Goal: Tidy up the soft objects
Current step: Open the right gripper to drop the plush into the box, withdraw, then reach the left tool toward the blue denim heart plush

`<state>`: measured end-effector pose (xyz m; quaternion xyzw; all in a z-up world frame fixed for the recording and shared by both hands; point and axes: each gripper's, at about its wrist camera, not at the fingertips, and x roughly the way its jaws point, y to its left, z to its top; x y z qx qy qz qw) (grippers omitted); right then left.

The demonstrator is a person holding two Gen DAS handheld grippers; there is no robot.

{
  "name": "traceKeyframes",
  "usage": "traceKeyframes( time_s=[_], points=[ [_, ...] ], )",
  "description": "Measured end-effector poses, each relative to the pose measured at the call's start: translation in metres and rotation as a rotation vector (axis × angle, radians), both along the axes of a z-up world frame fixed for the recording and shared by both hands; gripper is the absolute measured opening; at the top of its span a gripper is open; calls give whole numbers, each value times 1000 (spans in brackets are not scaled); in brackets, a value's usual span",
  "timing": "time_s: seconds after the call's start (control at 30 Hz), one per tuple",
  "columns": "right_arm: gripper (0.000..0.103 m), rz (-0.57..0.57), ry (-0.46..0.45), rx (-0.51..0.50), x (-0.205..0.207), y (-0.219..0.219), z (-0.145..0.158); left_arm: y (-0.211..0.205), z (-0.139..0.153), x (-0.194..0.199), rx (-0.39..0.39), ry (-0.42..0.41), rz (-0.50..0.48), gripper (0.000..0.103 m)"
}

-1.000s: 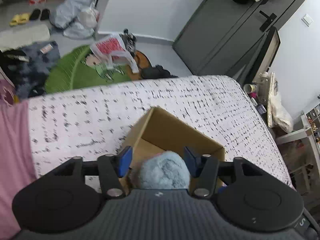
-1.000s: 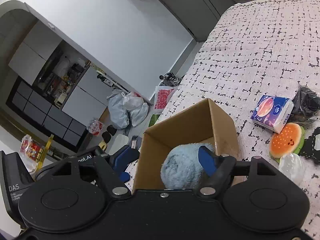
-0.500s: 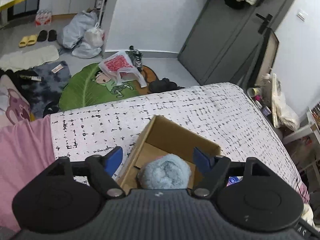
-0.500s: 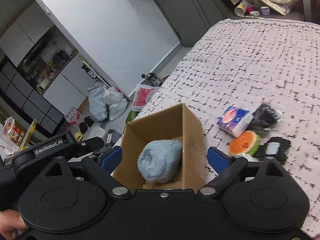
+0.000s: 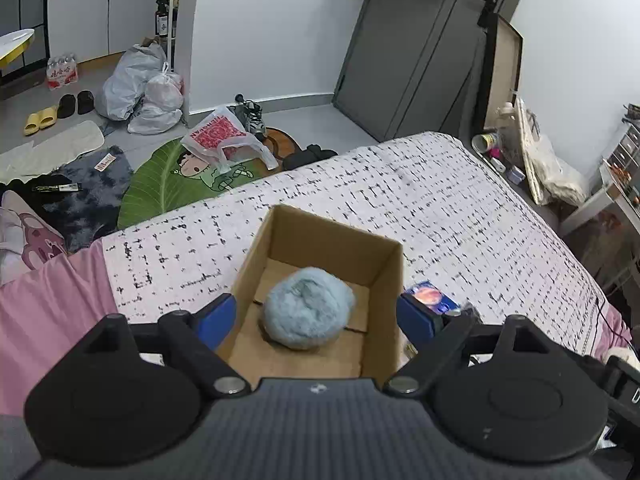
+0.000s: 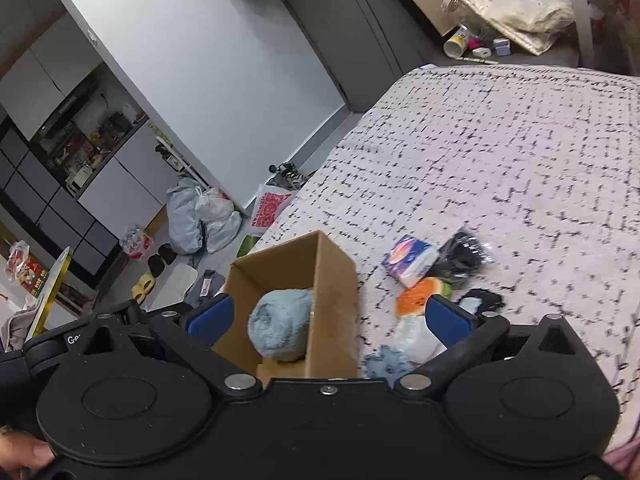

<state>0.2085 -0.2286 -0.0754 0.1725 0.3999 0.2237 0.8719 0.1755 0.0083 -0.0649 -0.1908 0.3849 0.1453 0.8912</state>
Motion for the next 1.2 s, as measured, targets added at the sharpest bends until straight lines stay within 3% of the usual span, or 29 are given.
traceKeyframes(
  time_s=[0.43, 1.0, 1.2],
  points=[
    [103, -32, 26, 25, -3, -51, -1, -51, 7, -8, 76, 25, -21, 87],
    [103, -76, 108, 108, 9, -91, -30, -106, -17, -4, 76, 71, -8, 87],
    [103, -94, 138, 140, 14, -104, -42, -121, -26, 2, 123, 70, 30, 86]
  ],
)
